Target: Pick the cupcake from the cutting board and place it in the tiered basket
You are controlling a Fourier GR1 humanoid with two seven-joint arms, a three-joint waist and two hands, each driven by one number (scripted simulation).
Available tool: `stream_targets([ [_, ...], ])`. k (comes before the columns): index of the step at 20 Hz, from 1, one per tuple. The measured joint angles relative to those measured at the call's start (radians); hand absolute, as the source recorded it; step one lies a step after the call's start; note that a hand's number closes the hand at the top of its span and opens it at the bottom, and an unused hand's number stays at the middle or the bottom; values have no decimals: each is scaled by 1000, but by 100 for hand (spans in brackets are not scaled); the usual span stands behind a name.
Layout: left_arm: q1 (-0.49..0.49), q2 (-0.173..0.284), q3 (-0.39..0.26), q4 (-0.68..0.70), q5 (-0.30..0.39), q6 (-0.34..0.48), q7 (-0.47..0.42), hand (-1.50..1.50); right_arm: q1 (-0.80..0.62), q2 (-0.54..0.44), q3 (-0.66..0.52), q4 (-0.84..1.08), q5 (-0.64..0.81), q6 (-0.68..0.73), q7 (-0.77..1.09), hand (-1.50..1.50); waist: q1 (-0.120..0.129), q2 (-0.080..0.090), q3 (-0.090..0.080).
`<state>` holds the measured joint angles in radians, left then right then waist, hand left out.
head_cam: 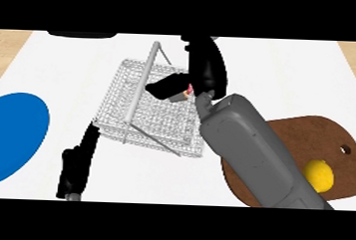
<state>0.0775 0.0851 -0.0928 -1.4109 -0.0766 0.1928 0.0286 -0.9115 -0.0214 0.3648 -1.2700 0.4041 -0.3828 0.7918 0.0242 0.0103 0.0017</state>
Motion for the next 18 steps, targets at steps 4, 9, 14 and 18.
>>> stream_targets([
  [4,3,-3,5,2,2,3,1,0,10,1,-32,-40,-5,-108,-53,-150,-12,-4,0],
  [9,20,1,17,-5,5,8,5,0,46,-44,-105,-138,81,-210,-6,-150,-31,-14,-1],
  [14,51,4,27,-13,15,2,-24,0,166,-175,-225,-321,58,-182,51,-150,-47,-19,0],
  [18,46,6,38,0,17,4,-34,0,299,-295,-346,-501,-44,-114,80,-150,-58,-20,1],
])
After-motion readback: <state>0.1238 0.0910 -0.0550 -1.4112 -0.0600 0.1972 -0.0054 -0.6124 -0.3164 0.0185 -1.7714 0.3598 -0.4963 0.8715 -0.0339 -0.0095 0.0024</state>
